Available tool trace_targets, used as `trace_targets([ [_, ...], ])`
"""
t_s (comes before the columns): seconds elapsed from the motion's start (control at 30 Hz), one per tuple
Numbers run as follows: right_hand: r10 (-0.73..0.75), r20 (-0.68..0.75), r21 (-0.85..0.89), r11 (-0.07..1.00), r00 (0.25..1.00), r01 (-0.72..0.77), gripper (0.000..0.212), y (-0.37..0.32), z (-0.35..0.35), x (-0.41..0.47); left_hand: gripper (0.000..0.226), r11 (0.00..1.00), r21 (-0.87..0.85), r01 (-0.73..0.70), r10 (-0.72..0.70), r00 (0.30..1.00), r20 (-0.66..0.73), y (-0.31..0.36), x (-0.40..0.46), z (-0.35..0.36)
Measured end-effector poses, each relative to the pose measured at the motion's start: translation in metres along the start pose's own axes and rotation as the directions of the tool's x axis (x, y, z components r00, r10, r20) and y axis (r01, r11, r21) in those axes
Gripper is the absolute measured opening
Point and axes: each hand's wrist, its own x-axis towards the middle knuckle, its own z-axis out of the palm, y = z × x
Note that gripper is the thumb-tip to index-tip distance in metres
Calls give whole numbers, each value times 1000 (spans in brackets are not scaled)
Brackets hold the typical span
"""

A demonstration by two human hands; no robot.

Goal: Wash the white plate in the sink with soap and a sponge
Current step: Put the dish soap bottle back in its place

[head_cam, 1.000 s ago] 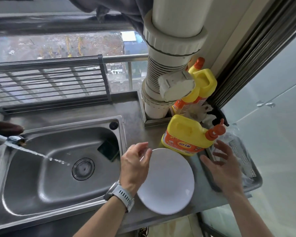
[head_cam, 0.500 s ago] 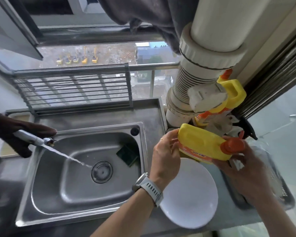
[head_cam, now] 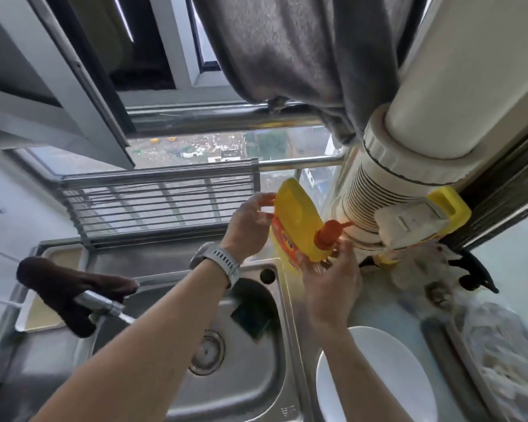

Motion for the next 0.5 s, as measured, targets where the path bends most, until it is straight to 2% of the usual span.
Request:
trace_targets([
  [0.17,29,-66,-75,997,997,-34,71,-1,31,20,58,999,19,26,-28,988,149,-3,52,3],
  [0.3,42,-105,-115,992,994,-54,66,13,51,20,60,996,87,35,-50,982,182,-25,77,8],
  [0.5,43,-157,-139,988,987,-65,64,19,61,16,58,999,35,36,-43,974,221,-38,82,15],
])
